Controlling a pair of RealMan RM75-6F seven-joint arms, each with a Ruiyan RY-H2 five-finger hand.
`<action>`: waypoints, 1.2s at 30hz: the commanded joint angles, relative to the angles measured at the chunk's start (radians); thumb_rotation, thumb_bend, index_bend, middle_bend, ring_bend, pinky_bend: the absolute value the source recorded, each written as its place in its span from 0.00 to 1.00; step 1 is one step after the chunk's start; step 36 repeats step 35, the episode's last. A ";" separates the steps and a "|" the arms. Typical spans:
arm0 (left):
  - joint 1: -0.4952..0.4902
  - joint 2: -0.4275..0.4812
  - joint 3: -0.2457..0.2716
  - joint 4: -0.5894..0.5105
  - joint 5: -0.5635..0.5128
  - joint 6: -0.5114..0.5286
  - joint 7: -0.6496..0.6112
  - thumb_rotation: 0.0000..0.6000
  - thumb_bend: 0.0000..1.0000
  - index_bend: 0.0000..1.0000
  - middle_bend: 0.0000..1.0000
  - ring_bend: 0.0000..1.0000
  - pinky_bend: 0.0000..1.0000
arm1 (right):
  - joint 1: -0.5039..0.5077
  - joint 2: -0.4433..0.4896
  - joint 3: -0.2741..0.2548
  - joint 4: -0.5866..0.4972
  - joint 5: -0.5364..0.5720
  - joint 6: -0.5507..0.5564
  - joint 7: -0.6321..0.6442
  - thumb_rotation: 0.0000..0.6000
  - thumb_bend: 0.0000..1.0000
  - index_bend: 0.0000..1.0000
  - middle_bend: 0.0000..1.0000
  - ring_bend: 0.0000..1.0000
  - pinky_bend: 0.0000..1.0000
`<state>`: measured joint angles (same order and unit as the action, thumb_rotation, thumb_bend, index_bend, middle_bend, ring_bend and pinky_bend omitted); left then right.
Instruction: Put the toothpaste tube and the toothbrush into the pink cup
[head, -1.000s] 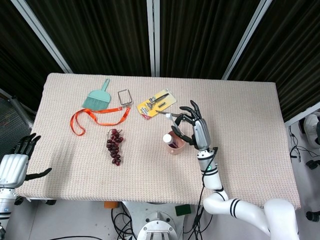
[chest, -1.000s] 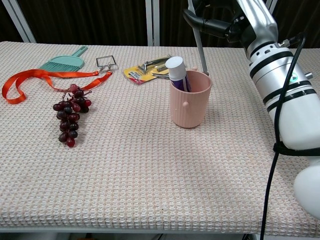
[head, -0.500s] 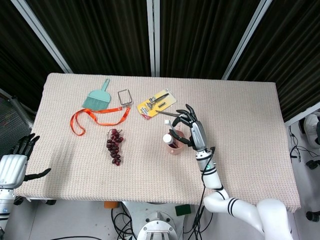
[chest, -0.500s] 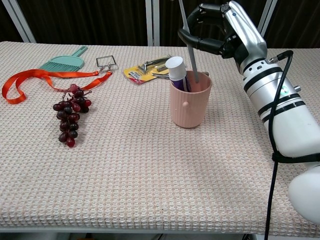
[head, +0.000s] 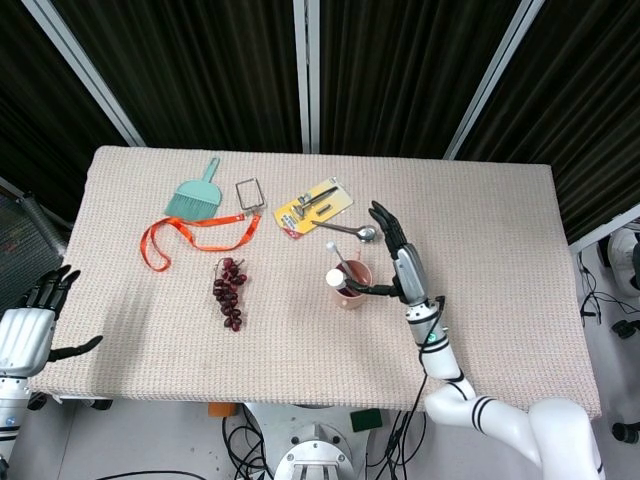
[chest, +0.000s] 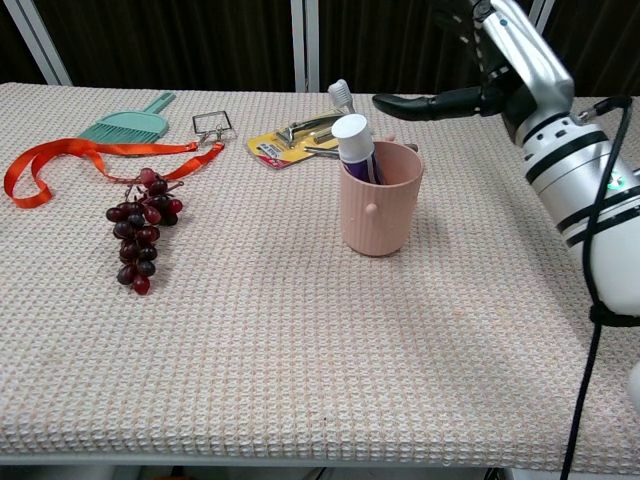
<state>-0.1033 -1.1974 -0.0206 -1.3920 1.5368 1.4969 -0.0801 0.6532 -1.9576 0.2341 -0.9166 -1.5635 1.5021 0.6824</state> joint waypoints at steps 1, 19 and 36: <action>0.002 0.003 -0.001 -0.005 0.002 0.007 0.003 0.73 0.00 0.09 0.04 0.06 0.25 | -0.074 0.147 -0.067 -0.004 -0.087 0.116 -0.210 1.00 0.18 0.00 0.00 0.00 0.00; 0.021 -0.009 0.007 -0.032 0.017 0.034 0.045 0.73 0.00 0.09 0.04 0.06 0.25 | -0.531 0.738 -0.222 -0.360 0.265 -0.075 -0.571 1.00 0.20 0.00 0.00 0.00 0.00; 0.026 -0.004 0.013 -0.034 0.026 0.036 0.046 0.74 0.00 0.09 0.04 0.06 0.25 | -0.491 0.678 -0.234 -0.267 0.034 -0.012 -0.532 1.00 0.20 0.00 0.00 0.00 0.00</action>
